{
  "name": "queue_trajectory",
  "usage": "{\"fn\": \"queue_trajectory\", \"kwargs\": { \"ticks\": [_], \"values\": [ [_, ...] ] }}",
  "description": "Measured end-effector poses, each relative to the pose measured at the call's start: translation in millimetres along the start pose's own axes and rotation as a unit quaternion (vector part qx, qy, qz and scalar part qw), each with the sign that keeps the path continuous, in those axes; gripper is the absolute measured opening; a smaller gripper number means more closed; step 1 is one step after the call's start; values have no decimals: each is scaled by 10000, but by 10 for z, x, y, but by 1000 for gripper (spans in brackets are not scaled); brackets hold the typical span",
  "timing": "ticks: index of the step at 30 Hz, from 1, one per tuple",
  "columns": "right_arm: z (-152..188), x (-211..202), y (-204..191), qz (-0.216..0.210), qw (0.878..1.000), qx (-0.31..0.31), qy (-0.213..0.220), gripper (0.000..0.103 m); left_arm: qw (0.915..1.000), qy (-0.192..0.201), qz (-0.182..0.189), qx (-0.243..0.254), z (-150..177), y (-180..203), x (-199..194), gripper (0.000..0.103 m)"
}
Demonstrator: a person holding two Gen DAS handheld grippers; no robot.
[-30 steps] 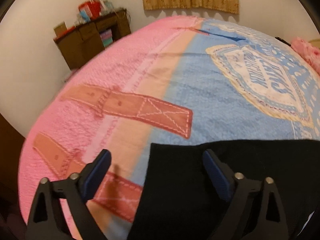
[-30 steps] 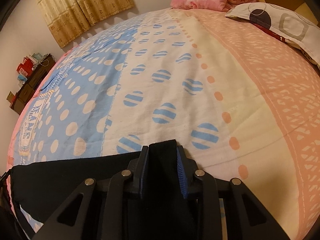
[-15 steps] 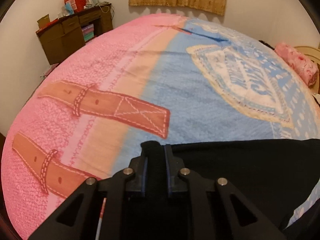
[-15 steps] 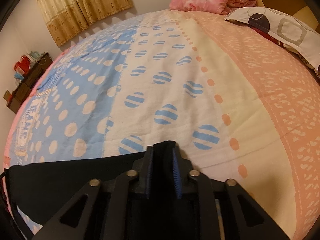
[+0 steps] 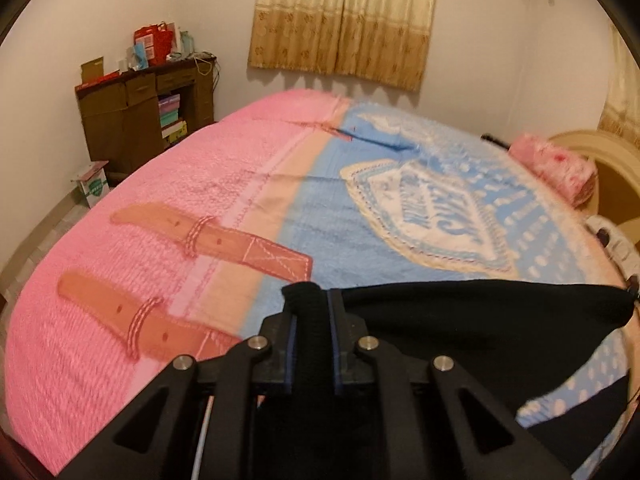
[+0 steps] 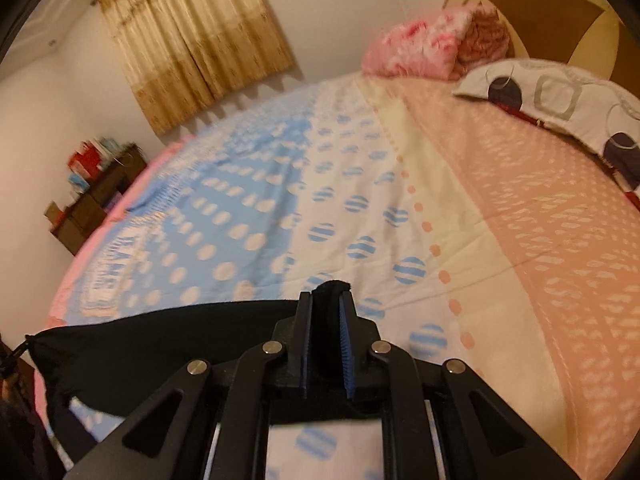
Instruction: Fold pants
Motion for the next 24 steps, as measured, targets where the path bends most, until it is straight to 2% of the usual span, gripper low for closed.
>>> {"fn": "queue_trajectory", "kwargs": {
  "ticks": [6,13,17,24],
  "values": [
    [294,-786,23,-339,9981,84,505,12,9992,59,196,-346,295,-190,-352,14],
    [835,-1441,101,-528,9957,198,734,12,9978,-14,317,-580,720,-351,-527,14],
    [1176,-1583,228,-514,9956,376,683,12,9965,-46,412,-732,917,-412,-584,14],
    [1698,-1581,577,-485,9924,989,541,12,9962,-21,476,-726,1123,-420,-720,14]
  ]
}}
Point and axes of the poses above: each gripper's, at about its wrist camera, not at the fingertips, and x roughly the way its jaws point, y to its right, z to its underside, the point moved 7 cm from there along x, roughly the way its jaws point, and after that the axes turned 1 degree about y, right-handed, at the moved point
